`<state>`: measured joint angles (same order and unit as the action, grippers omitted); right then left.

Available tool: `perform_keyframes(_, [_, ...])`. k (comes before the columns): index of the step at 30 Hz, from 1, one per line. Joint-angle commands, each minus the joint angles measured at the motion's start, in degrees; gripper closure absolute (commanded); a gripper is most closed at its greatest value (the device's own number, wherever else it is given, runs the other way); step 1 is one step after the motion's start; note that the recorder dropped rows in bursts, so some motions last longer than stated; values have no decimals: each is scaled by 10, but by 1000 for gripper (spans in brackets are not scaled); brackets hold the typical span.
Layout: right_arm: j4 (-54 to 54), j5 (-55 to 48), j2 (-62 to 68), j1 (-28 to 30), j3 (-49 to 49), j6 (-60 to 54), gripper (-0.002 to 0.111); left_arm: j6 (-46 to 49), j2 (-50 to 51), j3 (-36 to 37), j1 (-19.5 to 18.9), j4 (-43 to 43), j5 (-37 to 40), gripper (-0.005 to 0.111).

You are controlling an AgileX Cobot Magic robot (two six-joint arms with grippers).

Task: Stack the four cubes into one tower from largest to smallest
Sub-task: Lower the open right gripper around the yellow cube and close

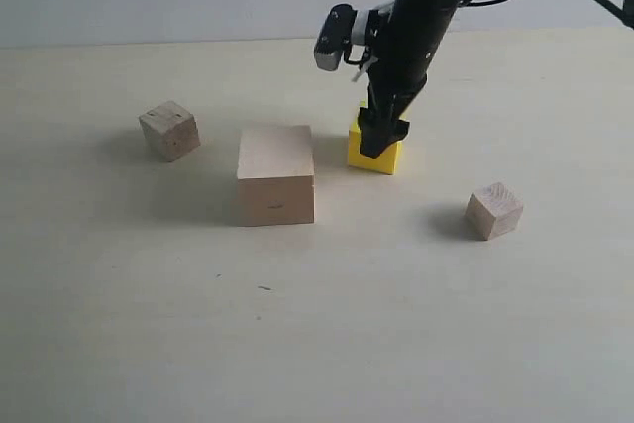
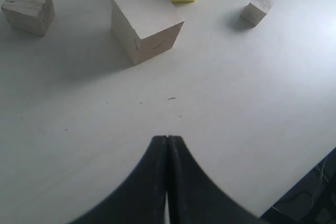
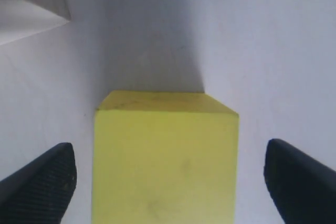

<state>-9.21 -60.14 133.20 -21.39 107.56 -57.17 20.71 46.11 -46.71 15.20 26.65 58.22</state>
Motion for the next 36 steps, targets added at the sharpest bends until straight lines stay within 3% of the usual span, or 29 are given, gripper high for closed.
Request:
perform_keyframes(1, [4, 4, 14, 1, 3, -3, 17, -2, 0, 0, 2, -4, -8, 107])
perform_keyframes(29, [7, 4, 16, 1, 3, 53, 18, 3, 0, 0, 2, -11, -6, 107])
perform_keyframes(32, [17, 7, 16, 1, 3, 63, 28, 3, 0, 0, 2, -11, -6, 107])
perform_keyframes(36, [42, 0, 15, 1, 3, 70, 59, 3, 0, 0, 2, -11, -6, 107])
